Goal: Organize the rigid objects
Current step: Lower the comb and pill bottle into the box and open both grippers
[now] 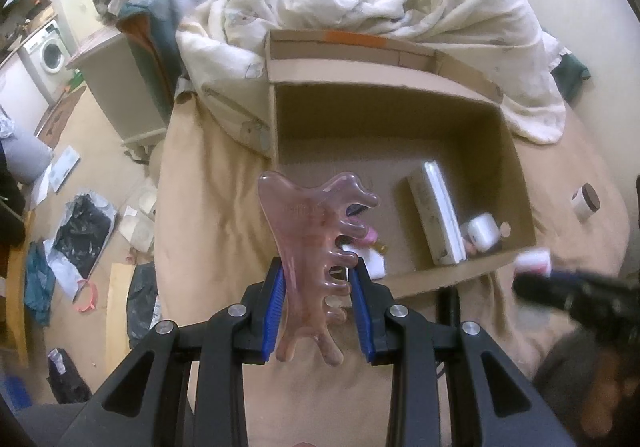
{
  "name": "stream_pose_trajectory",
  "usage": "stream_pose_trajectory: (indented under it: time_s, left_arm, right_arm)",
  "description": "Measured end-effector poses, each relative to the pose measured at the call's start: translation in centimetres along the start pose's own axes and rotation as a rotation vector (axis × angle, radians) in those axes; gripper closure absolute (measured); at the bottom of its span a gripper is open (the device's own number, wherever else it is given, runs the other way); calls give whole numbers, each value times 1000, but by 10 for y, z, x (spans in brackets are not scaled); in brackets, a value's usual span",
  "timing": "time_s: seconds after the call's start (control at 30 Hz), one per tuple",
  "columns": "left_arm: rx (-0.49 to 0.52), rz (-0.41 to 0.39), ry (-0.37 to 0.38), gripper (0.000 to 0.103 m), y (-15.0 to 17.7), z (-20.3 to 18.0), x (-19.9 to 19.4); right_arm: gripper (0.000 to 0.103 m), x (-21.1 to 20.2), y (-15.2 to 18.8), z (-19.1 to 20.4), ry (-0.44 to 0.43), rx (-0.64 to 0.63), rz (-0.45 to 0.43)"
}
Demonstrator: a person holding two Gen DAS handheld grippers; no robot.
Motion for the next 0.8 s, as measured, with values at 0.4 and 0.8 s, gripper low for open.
stream_pose_trajectory:
  time_s: [0.4,0.8]
  left_arm:
    - [107,48,-18,74,-44,-40,41]
    - [137,67,-72,74,-36,-50,79]
  right_arm:
    - [75,9,-41,-66,98,79,-84]
    - [75,35,-46,-80,247,57,4]
Point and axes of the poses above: each gripper's, at about its wrist camera, not at the fingertips, and x roughly the way its jaws point, z to its left, y to its underside, the point moved 3 cm from there along x, roughly the way its jaws point, and after that the axes turned 11 degrees about z, right-handed, at the moved point
